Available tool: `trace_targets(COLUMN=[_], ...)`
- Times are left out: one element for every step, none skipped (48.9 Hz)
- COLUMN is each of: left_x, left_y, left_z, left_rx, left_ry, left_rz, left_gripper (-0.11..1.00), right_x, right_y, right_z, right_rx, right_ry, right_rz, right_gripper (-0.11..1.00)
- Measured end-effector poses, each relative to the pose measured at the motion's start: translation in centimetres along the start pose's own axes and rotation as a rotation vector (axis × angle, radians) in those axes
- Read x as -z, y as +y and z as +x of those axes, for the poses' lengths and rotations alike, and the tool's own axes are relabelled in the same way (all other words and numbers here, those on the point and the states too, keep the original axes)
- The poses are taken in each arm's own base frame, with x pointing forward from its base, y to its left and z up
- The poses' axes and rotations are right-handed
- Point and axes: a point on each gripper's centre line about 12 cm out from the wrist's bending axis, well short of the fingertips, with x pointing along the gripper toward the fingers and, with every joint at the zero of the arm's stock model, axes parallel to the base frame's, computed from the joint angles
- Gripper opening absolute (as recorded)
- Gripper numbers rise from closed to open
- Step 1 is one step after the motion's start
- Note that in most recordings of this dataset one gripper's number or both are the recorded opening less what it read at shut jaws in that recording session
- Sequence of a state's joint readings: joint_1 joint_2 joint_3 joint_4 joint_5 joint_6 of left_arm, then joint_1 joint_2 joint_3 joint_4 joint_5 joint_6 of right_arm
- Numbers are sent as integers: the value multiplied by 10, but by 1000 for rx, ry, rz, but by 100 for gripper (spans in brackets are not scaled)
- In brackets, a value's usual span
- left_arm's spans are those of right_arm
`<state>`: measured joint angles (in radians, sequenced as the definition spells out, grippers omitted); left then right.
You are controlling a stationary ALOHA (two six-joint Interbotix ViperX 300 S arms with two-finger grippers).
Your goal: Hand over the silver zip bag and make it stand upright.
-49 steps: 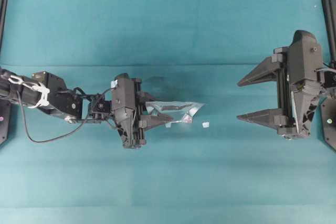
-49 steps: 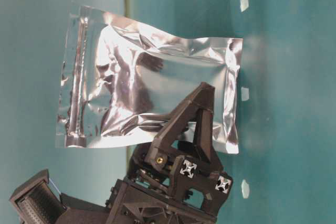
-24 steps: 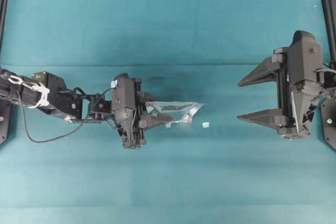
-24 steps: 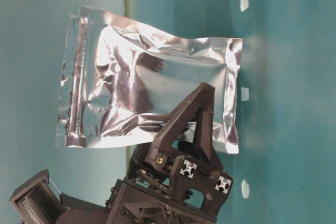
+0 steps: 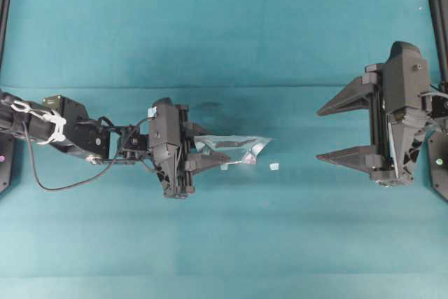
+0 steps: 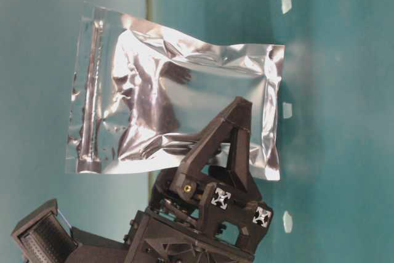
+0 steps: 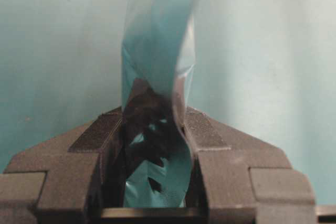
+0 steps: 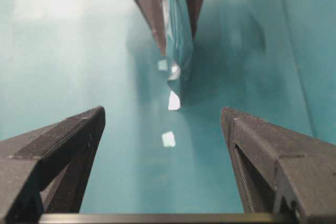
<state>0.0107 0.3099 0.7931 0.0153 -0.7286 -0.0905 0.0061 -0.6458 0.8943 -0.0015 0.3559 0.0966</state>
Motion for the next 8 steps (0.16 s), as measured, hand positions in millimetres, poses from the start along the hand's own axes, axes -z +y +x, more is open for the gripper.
trace_targets(left_x=[0, 1, 0, 1, 0, 0, 0, 0], left_y=[-1, -1, -1, -1, -1, -1, -1, -1], left_z=[0, 0, 0, 0, 0, 0, 0, 0], left_rx=[1, 2, 1, 2, 1, 2, 1, 2], left_ry=[2, 3, 0, 2, 0, 2, 0, 0], left_rz=[1, 2, -1, 0, -1, 0, 1, 0], left_gripper=[20, 20, 20, 20, 20, 20, 20, 20], right_x=[0, 1, 0, 0, 1, 1, 1, 0], right_y=[0, 0, 0, 0, -1, 0, 0, 0], right_z=[0, 0, 0, 0, 1, 0, 1, 0], right_rx=[2, 1, 1, 1, 2, 1, 2, 2], right_ry=[0, 1, 0, 1, 3, 1, 4, 1], right_rz=[-1, 1, -1, -1, -1, -1, -1, -2], right_gripper=[96, 96, 96, 96, 96, 96, 96, 96])
